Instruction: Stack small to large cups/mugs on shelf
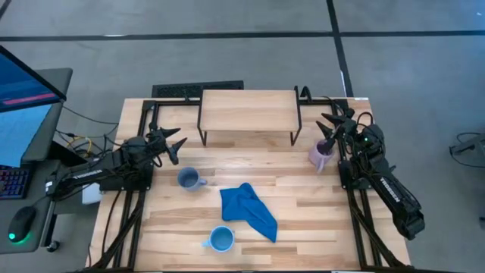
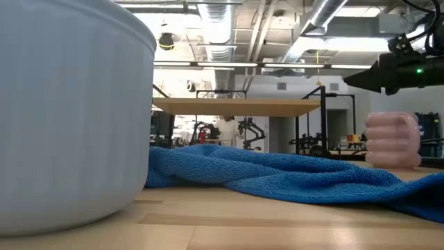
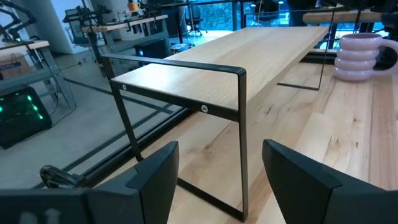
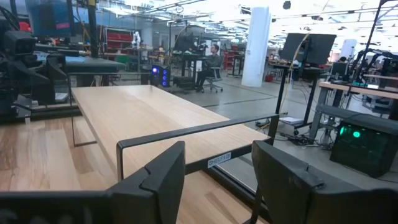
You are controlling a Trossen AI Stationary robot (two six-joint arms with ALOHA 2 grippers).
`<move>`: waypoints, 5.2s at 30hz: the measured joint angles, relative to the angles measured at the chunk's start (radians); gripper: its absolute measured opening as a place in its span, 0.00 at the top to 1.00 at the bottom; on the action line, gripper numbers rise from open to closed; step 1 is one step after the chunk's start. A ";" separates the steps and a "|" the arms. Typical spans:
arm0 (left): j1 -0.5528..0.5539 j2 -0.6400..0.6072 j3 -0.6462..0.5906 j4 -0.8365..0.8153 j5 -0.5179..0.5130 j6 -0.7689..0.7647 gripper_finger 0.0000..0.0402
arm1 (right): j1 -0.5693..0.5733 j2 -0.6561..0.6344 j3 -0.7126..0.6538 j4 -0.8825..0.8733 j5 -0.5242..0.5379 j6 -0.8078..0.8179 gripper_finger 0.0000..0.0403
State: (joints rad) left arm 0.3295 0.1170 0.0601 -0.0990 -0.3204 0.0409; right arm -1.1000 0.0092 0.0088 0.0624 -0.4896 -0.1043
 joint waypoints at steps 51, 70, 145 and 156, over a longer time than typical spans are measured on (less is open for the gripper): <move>0.000 0.000 0.000 0.000 0.000 0.000 0.44 | 0.000 0.000 0.000 0.000 0.000 0.000 0.48; 0.000 0.000 0.000 0.000 0.000 0.000 0.44 | 0.000 0.000 0.000 0.000 0.000 0.000 0.48; 0.000 0.000 0.000 0.000 0.000 0.000 0.44 | 0.000 0.000 0.000 0.000 0.000 0.133 0.48; 0.000 0.000 0.000 0.000 0.000 0.000 0.44 | 0.000 0.000 0.000 0.093 -0.004 0.133 0.48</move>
State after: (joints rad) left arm 0.3296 0.1171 0.0601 -0.0986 -0.3206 0.0410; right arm -1.0996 0.0093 0.0086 0.1557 -0.4937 0.0288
